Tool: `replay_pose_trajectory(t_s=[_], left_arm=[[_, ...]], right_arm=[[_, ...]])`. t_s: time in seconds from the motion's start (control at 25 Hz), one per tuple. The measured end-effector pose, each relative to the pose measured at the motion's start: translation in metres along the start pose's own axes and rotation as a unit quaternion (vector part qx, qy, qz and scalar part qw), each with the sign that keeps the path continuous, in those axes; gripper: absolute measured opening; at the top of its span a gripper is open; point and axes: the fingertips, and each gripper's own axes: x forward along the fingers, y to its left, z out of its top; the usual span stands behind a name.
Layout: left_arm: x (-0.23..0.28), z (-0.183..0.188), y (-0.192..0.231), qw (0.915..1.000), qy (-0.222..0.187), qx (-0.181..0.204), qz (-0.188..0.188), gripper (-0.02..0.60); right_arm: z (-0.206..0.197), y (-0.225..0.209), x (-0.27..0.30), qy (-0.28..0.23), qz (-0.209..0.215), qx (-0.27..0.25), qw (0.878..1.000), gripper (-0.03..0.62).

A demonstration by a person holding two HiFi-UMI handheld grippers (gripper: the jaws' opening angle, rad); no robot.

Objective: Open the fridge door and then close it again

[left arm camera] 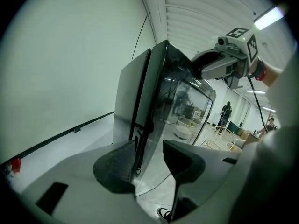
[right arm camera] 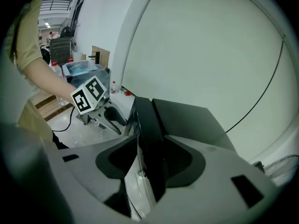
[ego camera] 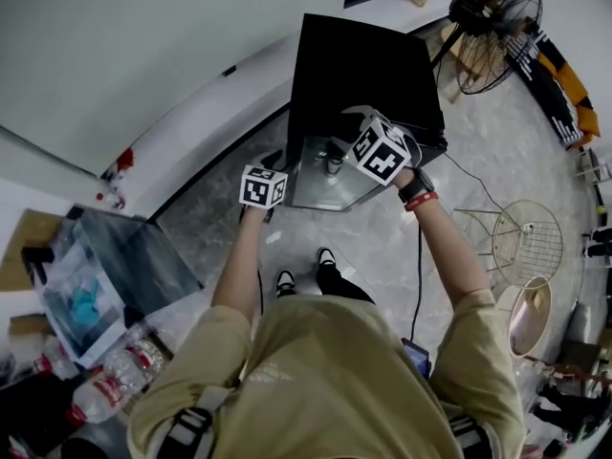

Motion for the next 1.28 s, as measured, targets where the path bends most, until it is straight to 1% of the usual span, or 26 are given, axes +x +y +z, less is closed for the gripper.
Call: replay_pose_trajectory(t_s=[0.24, 0.32, 0.36, 0.4, 0.48, 0.56, 0.68, 0.84, 1.0, 1.12, 1.28], left_arm=[[0.013, 0.001, 0.002, 0.9999, 0.011, 0.000, -0.010, 0.192], [0.016, 0.001, 0.003, 0.9999, 0.014, 0.002, -0.007, 0.190], [0.017, 0.001, 0.004, 0.9999, 0.016, 0.002, -0.004, 0.183], [0.018, 0.000, 0.006, 0.9999, 0.017, 0.002, -0.003, 0.161], [0.019, 0.000, 0.008, 0.9998, 0.020, 0.005, -0.008, 0.155], [0.019, -0.001, 0.008, 0.9993, 0.027, 0.018, -0.016, 0.149], [0.020, -0.002, 0.006, 0.9980, 0.041, 0.044, -0.017, 0.132], [0.021, -0.004, 0.007, 0.9975, 0.046, 0.052, -0.012, 0.125], [0.021, -0.004, 0.006, 0.9968, 0.046, 0.065, 0.005, 0.121], [0.021, -0.006, 0.006, 0.9968, 0.047, 0.064, 0.010, 0.120], [0.023, -0.010, 0.007, 0.9965, 0.054, 0.061, 0.020, 0.118]], right_arm=[[0.000, -0.001, 0.002, 0.004, 0.001, -0.007, 1.000, 0.193], [0.000, -0.001, 0.002, 0.003, 0.005, -0.007, 1.000, 0.195], [0.000, -0.001, 0.002, 0.002, 0.006, -0.007, 1.000, 0.195], [0.000, -0.001, 0.002, 0.001, 0.008, -0.006, 1.000, 0.195], [0.000, -0.001, 0.003, -0.001, 0.008, -0.005, 1.000, 0.195], [0.000, -0.001, 0.003, 0.003, 0.006, -0.003, 1.000, 0.195], [-0.002, -0.001, 0.004, 0.018, 0.009, -0.004, 1.000, 0.192], [-0.002, 0.000, 0.004, 0.029, 0.013, -0.008, 0.999, 0.187], [-0.001, 0.003, 0.002, 0.033, 0.001, -0.024, 0.999, 0.173], [-0.001, 0.006, 0.002, 0.040, -0.006, -0.036, 0.999, 0.163], [-0.002, 0.006, 0.000, 0.039, -0.001, -0.031, 0.999, 0.155]])
